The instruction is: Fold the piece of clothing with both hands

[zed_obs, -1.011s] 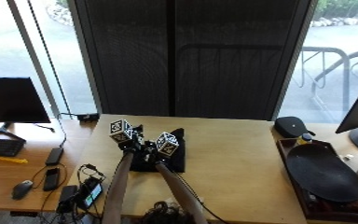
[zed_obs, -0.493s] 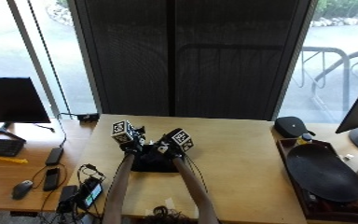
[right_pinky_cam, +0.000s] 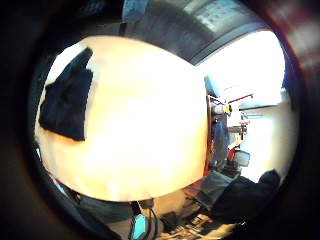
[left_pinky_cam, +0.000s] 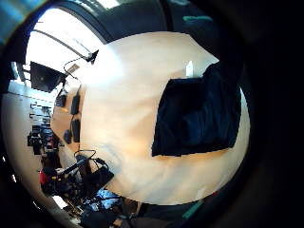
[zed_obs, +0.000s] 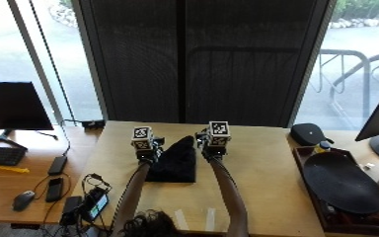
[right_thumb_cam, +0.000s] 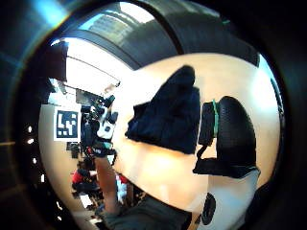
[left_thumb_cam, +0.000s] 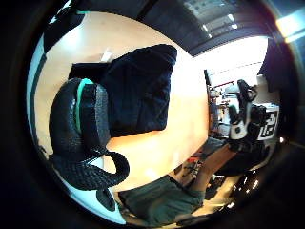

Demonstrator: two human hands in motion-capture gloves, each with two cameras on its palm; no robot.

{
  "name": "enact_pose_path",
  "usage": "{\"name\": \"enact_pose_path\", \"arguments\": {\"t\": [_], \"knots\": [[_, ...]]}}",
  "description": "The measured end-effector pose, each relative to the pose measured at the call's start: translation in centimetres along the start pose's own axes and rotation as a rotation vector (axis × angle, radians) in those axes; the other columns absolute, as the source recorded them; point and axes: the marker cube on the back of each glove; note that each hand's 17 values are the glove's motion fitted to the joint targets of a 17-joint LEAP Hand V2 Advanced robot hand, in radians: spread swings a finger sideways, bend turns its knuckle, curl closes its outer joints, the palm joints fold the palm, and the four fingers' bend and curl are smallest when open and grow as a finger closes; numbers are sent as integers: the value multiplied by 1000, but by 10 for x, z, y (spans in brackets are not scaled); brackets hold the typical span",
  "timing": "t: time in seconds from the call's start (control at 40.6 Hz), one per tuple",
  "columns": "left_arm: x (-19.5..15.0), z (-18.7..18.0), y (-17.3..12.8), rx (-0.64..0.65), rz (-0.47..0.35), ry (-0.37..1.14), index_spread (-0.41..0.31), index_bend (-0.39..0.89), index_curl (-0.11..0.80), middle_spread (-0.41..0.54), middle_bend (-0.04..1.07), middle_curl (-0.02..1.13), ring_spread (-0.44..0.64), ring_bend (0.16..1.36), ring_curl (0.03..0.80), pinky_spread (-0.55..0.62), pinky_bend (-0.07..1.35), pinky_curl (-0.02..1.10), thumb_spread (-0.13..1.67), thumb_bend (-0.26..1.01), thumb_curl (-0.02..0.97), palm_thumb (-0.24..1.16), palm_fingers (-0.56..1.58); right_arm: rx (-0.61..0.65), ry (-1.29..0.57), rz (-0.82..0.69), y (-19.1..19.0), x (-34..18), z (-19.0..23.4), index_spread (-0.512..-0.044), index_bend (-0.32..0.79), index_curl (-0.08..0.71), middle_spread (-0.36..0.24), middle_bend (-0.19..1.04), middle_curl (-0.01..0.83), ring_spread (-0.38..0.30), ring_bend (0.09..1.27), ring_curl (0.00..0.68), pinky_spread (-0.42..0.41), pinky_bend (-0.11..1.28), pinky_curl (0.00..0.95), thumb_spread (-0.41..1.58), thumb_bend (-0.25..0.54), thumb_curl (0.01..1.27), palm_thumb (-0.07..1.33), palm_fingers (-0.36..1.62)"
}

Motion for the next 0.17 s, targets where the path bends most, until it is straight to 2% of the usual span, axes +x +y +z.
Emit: {"name": "enact_pose_path", "arguments": {"t": [0.049,0.173], "knots": [[7,0,2,-4,19,-1,-123,150,363,-65,198,434,134,418,335,336,223,334,1461,38,281,385,514,63,59,77,-2,11,0,-252,170,337,112,160,348,139,192,328,254,543,349,1406,-17,462,806,291],[6,0,-8,69,9,-70,-123,150,362,-66,193,433,134,415,335,338,217,336,1449,23,283,377,515,142,42,75,-5,15,-2,-263,170,341,111,166,341,150,197,329,268,539,347,1436,-10,447,784,279]]}}
